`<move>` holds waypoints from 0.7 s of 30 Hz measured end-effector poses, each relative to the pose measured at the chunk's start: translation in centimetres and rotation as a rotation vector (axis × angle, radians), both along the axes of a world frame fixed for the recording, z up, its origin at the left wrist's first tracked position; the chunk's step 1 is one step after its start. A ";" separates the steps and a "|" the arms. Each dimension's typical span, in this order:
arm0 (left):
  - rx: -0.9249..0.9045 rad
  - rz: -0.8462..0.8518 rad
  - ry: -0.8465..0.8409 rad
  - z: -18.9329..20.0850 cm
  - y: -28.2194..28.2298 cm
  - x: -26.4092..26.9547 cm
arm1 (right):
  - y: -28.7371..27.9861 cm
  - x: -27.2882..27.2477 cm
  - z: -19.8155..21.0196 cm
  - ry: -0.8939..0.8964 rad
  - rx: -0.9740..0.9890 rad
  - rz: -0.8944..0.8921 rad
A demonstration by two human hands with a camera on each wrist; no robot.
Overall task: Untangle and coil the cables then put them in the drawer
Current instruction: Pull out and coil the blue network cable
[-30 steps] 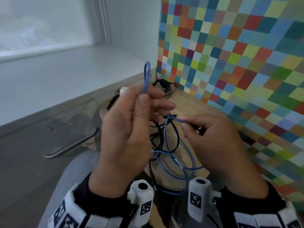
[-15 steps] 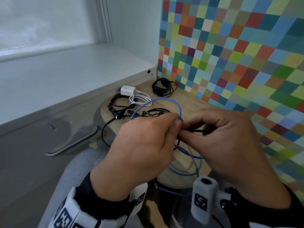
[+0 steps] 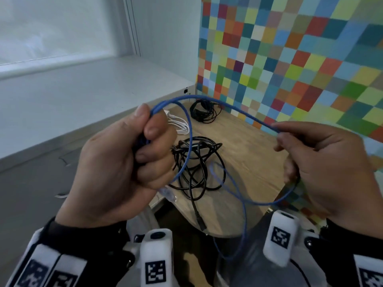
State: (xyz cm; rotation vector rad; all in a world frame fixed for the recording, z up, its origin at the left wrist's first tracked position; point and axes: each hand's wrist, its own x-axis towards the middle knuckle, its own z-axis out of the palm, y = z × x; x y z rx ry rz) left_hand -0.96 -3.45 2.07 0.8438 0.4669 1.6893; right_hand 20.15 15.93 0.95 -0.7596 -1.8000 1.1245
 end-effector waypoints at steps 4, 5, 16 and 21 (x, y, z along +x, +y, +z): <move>0.067 0.025 -0.072 0.3 0.5 1.1 | 0.0 -0.7 -0.5 -0.019 -0.159 0.109; 0.062 0.083 -0.045 0.3 0.8 1.7 | -0.2 -1.0 -0.8 -0.094 -0.068 0.080; 0.063 0.706 0.524 -1.2 4.1 6.2 | -4.8 -5.1 -2.5 -0.534 0.461 0.248; 0.040 0.793 0.808 -2.1 4.3 5.7 | -5.6 -4.9 -1.7 -0.475 0.569 0.312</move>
